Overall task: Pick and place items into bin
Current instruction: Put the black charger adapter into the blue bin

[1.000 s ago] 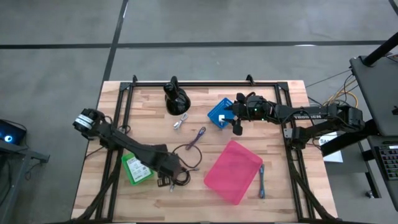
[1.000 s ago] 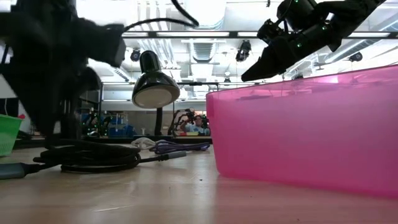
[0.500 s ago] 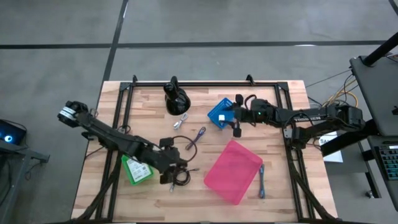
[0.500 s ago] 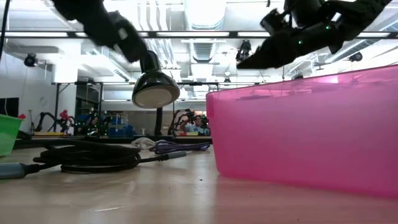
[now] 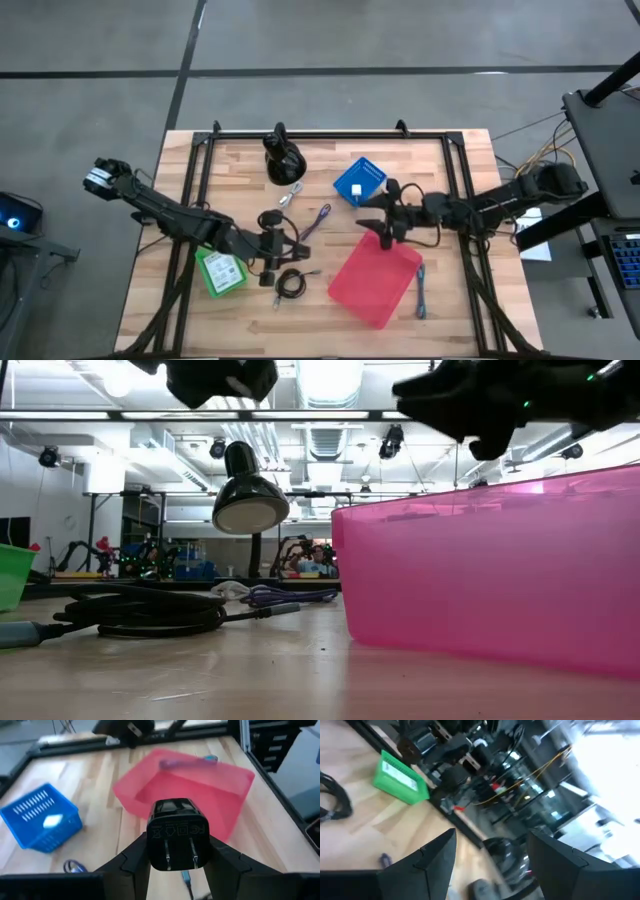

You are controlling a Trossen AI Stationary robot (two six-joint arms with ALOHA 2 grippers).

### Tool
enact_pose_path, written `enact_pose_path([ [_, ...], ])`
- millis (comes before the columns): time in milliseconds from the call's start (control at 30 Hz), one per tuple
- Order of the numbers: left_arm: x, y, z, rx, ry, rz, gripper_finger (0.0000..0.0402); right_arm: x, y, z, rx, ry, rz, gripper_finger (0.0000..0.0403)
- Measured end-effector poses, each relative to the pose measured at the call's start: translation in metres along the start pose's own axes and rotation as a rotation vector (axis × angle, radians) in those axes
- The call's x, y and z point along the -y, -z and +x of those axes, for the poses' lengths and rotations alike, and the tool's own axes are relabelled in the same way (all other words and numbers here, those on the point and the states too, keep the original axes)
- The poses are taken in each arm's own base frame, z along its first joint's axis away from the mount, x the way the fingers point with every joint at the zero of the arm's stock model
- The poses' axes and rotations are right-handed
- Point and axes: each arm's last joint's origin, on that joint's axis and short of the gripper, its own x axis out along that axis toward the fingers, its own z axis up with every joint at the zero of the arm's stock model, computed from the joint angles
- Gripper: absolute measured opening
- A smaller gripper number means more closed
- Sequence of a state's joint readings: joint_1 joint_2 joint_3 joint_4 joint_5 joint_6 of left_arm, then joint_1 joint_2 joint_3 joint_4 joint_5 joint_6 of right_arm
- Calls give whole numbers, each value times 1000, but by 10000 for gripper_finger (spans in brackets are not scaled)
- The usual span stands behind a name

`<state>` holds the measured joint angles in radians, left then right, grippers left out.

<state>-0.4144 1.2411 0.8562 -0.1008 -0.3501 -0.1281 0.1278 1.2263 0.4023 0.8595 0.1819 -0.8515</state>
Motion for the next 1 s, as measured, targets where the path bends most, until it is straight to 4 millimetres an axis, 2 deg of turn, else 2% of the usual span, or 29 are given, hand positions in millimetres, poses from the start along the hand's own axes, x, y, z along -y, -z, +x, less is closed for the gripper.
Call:
enact_pose_path([
  [167,-4,-9,1,80,-17,37,130,-9,-14,2,-34,53,-178,226],
  [333,-6,-14,1,132,-25,73,130,-21,-10,15,-85,6,-409,226],
  [700,-11,-16,3,141,-43,72,130,-30,-26,57,-63,-10,-520,226],
  [1000,-12,-16,3,144,-44,68,130,-44,-48,77,1,-25,-594,226],
])
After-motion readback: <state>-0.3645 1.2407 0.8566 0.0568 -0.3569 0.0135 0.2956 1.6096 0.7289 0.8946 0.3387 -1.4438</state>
